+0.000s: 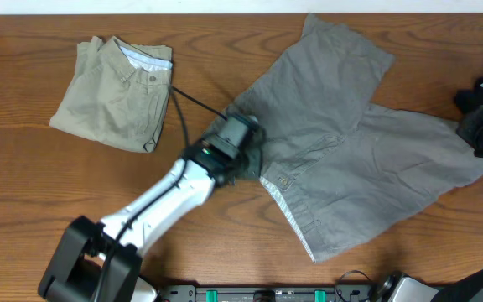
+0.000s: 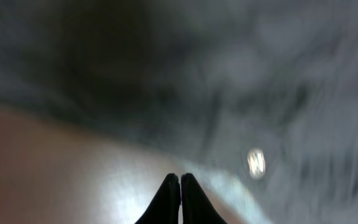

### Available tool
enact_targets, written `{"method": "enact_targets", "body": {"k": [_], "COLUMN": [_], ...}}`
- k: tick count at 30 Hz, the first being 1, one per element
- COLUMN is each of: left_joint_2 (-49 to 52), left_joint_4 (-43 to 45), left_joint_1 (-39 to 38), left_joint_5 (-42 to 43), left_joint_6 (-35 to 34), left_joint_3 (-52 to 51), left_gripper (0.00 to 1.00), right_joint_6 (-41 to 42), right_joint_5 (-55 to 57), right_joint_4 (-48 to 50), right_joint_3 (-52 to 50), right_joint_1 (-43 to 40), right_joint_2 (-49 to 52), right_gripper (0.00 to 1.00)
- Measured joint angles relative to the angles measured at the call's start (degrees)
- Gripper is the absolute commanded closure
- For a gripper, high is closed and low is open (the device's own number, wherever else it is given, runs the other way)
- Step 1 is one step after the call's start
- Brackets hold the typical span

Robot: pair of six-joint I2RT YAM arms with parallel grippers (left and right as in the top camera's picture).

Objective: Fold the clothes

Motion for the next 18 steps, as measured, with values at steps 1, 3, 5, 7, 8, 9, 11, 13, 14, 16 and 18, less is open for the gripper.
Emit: {"method": "enact_targets", "body": {"k": [1,3,5,7,8,9,11,13,14,16,18], "left_joint_2": [1.44,5.31,10.10,13.94,14.64,15.26,17.40,19.26,20.17,22.34,25.35], "left_joint_4": [1.90,4.81,7.26,8.61,8.85,9.14,9.31,9.51,9.68,10.03,10.58], "left_joint_1": [1.42,3.67,5.75,7.39,8.68,9.42,11.19,12.85,13.66,15.74,18.14], "left_joint_5": [0.85,2.71,5.22,7.69,9.40,9.77,10.91,12.22,12.52,13.75,14.64], "left_joint_6": [-0.37,-1.14,-1.99,-2.89,-3.39,-3.65,-4.50,-5.29,-5.79,-6.25,-6.16], "left_joint_3": [0.15,0.46,0.52,0.66,1.66,2.54,4.50,6.40,7.32,9.81,13.64], "left_gripper": [0.94,0.94,0.94,0.94,0.94,0.94,0.94,0.94,0.94,0.94,0.94], "right_joint_6": [-0.04,-0.20,-0.31,-0.57,-0.76,-0.81,-0.92,-1.01,-1.05,-1.09,-1.18], "right_joint_5": [-1.07,-2.80,-3.43,-4.04,-4.33,-4.44,-4.61,-4.72,-4.81,-4.92,-5.07], "right_joint_4": [-0.33,-0.79,-1.44,-1.97,-2.25,-2.40,-2.71,-2.91,-2.89,-2.99,-3.17], "right_joint_3": [0.00,0.00,0.00,0.00,0.00,0.00,0.00,0.00,0.00,0.00,0.00], "right_joint_1": [0.13,0.17,0.15,0.17,0.17,0.17,0.15,0.17,0.17,0.17,0.17], "right_joint_2": [0.00,0.00,0.00,0.00,0.00,0.00,0.00,0.00,0.00,0.00,0.00], "right_gripper": [0.78,0.78,0.79,0.79,0.79,0.79,0.80,0.81,0.82,0.82,0.83]}}
